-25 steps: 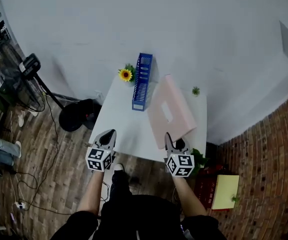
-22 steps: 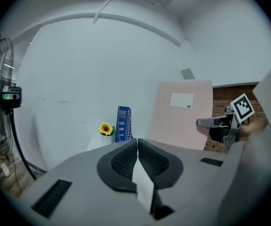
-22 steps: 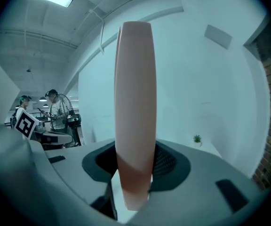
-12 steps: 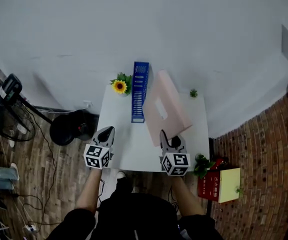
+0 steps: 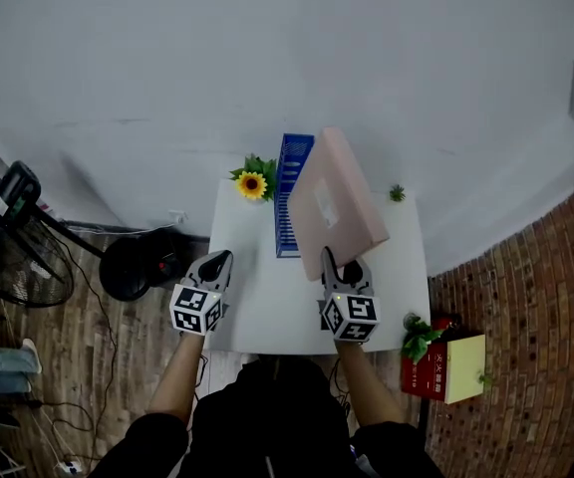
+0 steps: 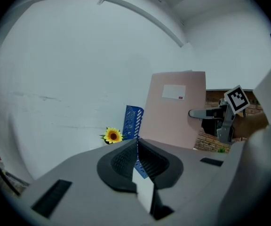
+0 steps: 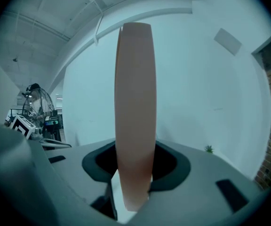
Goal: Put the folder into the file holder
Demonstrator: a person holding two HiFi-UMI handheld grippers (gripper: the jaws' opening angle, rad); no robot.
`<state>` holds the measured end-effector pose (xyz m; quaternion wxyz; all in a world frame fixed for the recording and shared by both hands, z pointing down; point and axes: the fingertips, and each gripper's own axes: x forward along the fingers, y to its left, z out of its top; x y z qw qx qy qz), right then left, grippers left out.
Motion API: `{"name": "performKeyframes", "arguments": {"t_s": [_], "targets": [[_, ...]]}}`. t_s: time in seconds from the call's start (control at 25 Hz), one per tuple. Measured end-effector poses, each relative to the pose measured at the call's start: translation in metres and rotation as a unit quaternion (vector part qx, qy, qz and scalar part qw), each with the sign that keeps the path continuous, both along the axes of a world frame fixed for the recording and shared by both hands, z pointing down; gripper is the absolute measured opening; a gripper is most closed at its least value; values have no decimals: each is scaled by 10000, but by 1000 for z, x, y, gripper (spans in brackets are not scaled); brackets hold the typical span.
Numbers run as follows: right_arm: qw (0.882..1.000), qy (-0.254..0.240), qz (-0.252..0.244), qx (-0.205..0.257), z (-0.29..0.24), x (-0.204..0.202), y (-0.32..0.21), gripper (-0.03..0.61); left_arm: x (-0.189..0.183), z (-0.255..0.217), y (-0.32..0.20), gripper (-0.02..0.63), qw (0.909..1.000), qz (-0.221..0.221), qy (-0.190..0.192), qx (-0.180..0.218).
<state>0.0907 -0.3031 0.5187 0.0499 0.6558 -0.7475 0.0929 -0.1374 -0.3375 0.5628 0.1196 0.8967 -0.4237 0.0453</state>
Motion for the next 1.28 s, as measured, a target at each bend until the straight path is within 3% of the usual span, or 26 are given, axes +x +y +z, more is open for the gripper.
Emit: {"name": "performKeyframes", "arguments": {"t_s": [0.64, 1.28], "targets": [[9998, 91, 157, -7, 6, -12, -72, 175, -32, 8, -35, 26, 9995, -311, -53, -61], [9997, 156, 163, 17, 29, -14, -102, 175, -42, 27, -48, 26, 9983, -497, -124, -273]]}}
